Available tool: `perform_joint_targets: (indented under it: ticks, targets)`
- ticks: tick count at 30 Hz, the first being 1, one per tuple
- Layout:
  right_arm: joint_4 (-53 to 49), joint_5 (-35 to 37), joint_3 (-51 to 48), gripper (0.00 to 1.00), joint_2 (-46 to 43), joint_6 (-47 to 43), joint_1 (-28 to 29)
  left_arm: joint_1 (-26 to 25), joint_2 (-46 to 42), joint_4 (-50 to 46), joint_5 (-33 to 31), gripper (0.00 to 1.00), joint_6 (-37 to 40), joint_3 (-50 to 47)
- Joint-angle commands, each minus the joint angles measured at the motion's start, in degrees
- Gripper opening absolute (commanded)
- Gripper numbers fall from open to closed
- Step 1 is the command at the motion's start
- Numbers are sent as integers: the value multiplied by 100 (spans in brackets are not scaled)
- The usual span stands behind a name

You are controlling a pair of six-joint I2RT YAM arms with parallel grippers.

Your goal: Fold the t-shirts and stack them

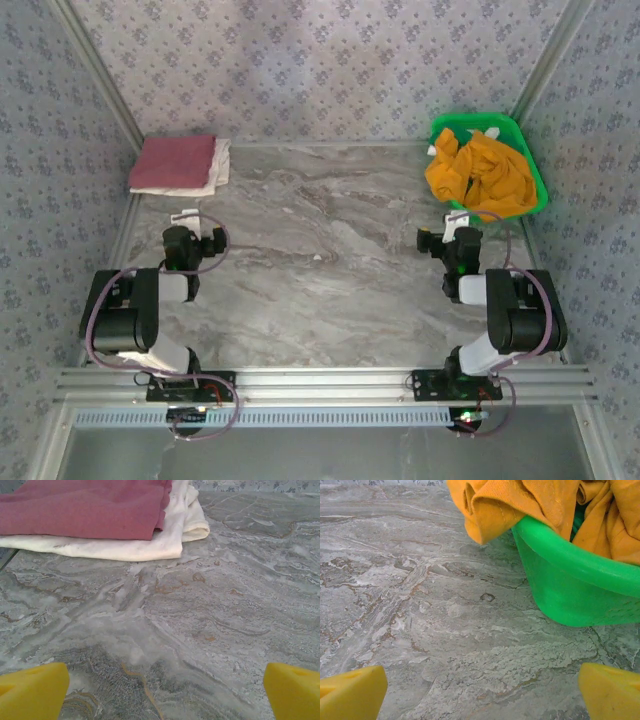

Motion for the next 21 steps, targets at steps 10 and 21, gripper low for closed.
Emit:
perform_joint_targets:
  ticks: [10,21]
  targets:
    - [24,-55,118,100,27,92,-30,20,6,-1,-29,100,-4,92]
    - [-9,113,93,100,-86,92,29,68,-13,32,84,100,-27,71]
